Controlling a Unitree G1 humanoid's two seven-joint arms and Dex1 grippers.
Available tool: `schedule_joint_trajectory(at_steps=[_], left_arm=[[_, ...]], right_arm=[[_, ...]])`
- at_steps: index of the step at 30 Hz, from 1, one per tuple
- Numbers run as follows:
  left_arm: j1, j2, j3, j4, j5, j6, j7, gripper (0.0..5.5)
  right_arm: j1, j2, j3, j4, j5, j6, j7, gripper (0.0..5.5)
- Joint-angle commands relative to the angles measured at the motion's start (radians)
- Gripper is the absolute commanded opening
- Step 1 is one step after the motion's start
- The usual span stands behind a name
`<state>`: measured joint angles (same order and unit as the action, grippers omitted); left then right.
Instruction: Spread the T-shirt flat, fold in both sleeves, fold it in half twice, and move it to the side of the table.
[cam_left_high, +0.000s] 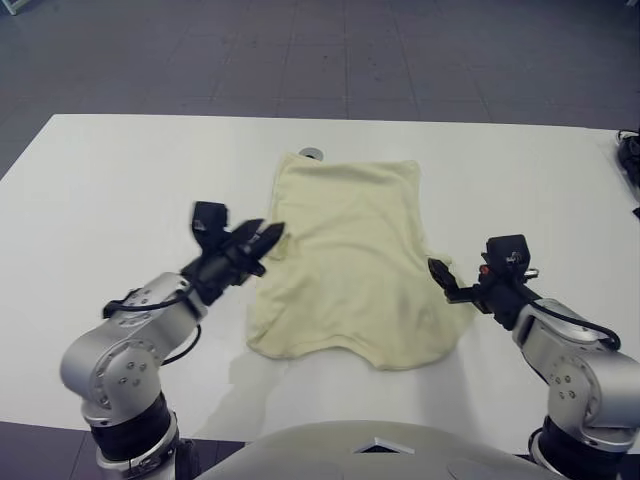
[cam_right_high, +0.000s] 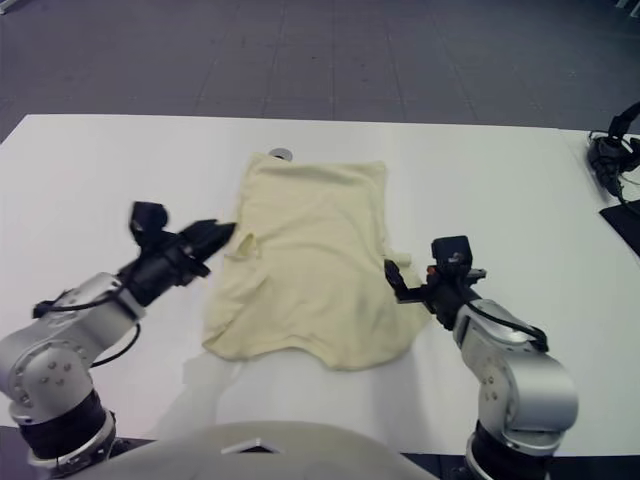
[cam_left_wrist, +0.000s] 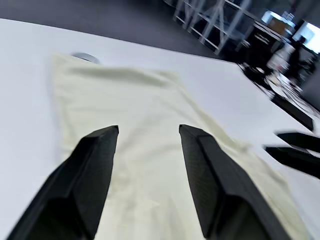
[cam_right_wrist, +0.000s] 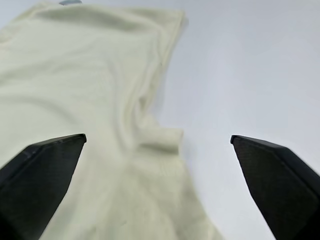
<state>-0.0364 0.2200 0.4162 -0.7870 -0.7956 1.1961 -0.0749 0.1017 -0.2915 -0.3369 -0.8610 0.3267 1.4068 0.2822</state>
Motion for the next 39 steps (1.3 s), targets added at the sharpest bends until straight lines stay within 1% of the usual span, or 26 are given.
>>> schedule_joint_trajectory(at_steps=[1, 6, 11, 12, 13, 15, 19, 25, 27, 28, 29, 32, 38, 39], left_arm=[[-0.015, -0.050, 0.117, -0.027, -0.028, -0.013, 0.122, 2.96], [-0.029, -0.050, 0.110, -0.030, -0.065, 0.003, 0.178, 3.91], [-0.035, -0.039, 0.104, -0.018, -0.104, 0.008, 0.206, 4.82], [-0.032, -0.039, 0.102, -0.019, -0.109, 0.007, 0.211, 4.97], [-0.030, -0.038, 0.099, -0.019, -0.114, 0.007, 0.215, 5.07], [-0.027, -0.035, 0.093, -0.017, -0.124, 0.003, 0.224, 5.40], [-0.021, -0.033, 0.084, -0.018, -0.145, -0.001, 0.241, 5.40], [-0.010, -0.021, 0.074, -0.014, -0.170, -0.011, 0.261, 5.40], [-0.010, -0.016, 0.071, -0.011, -0.174, -0.014, 0.264, 5.40], [-0.010, -0.012, 0.069, -0.010, -0.177, -0.016, 0.266, 5.40], [-0.009, -0.010, 0.067, -0.009, -0.178, -0.018, 0.268, 5.40], [-0.008, -0.003, 0.061, -0.005, -0.184, -0.025, 0.273, 5.40], [0.001, 0.010, 0.044, 0.003, -0.194, -0.043, 0.281, 5.40], [0.003, 0.013, 0.041, 0.004, -0.196, -0.046, 0.283, 5.40]], right_arm=[[0.053, -0.047, -0.061, -0.013, 0.050, 0.094, 0.061, 5.40], [0.084, -0.022, -0.088, 0.035, 0.047, 0.120, 0.054, 5.40], [0.096, 0.028, -0.135, 0.088, 0.042, 0.130, 0.041, 5.40], [0.092, 0.033, -0.140, 0.098, 0.043, 0.131, 0.041, 5.19], [0.090, 0.038, -0.142, 0.105, 0.043, 0.132, 0.040, 5.17], [0.089, 0.047, -0.141, 0.113, 0.044, 0.129, 0.036, 4.80], [0.094, 0.059, -0.139, 0.107, 0.058, 0.148, 0.039, 4.17], [0.071, 0.084, -0.180, 0.129, 0.054, 0.181, 0.030, 3.23], [0.065, 0.092, -0.183, 0.129, 0.053, 0.186, 0.026, 2.83], [0.063, 0.098, -0.182, 0.128, 0.053, 0.188, 0.024, 2.74], [0.062, 0.101, -0.180, 0.127, 0.053, 0.188, 0.023, 2.50], [0.062, 0.108, -0.172, 0.121, 0.056, 0.190, 0.019, 2.09], [0.060, 0.110, -0.165, 0.127, 0.053, 0.190, 0.019, 0.99], [0.059, 0.110, -0.165, 0.129, 0.052, 0.189, 0.019, 0.88]])
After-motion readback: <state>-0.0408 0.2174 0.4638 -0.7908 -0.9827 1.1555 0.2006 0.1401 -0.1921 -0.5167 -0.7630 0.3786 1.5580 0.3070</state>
